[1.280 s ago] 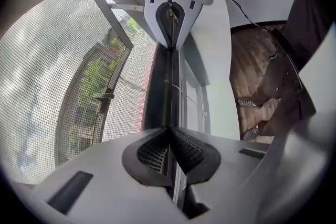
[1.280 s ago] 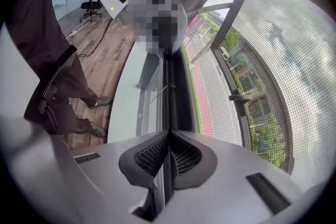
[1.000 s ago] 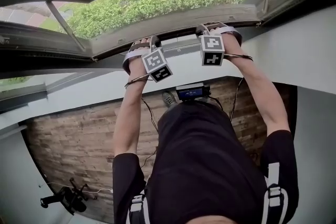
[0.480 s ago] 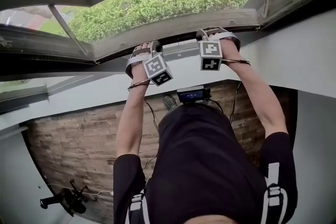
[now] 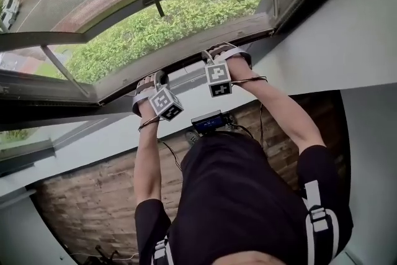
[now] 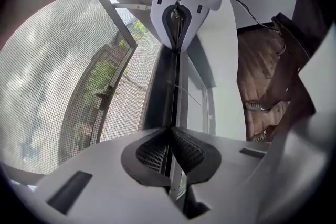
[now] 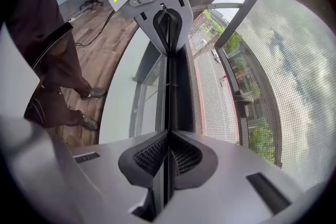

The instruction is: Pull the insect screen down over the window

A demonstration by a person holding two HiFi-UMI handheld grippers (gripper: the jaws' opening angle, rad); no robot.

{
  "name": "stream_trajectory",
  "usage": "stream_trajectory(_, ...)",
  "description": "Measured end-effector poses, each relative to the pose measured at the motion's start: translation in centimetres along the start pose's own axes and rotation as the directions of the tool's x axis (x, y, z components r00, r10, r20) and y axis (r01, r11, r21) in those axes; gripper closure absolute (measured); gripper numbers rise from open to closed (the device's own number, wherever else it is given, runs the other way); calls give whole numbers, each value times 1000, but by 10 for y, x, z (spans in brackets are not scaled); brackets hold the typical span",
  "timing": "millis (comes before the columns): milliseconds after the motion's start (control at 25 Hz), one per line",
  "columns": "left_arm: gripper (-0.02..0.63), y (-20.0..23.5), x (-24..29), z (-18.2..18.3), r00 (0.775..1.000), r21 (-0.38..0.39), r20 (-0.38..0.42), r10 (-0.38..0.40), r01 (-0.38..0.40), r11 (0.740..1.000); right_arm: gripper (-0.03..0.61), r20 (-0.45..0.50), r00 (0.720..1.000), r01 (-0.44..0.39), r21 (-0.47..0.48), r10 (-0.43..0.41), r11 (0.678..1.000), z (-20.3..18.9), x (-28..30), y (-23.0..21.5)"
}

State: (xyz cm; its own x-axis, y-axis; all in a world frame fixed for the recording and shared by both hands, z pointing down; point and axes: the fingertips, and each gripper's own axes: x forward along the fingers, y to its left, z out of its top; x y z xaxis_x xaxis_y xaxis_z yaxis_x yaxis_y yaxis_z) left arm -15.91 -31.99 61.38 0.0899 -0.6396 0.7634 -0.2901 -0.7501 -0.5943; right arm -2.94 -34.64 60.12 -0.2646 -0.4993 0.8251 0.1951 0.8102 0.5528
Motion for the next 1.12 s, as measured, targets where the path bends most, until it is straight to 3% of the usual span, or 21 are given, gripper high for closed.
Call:
stream_trajectory(400, 592, 4, 1, 8, 999, 23, 7, 32, -32, 999, 557, 1, 999, 34, -19, -33, 999, -7, -5, -2)
stream_trajectory(680, 589, 2, -3, 6, 999, 48, -5, 45, -45, 998, 555, -21, 996, 90, -88, -92, 992, -5, -5, -1)
stream_trajectory(840, 567, -2, -3, 3, 1000, -38, 25, -3, 4, 999, 555, 7, 997, 78, 7, -78, 997, -5, -3, 1)
stream_trajectory(960, 506, -6, -4, 4, 995, -115, 72, -75, 83, 990, 555, 41, 998, 48, 96, -52, 994, -8, -4, -2)
stream_trajectory(1120, 456, -16, -4, 3, 996, -14, 15, -84, 84, 996, 553, 66, 997, 34, 122, -42, 992, -9, -8, 1)
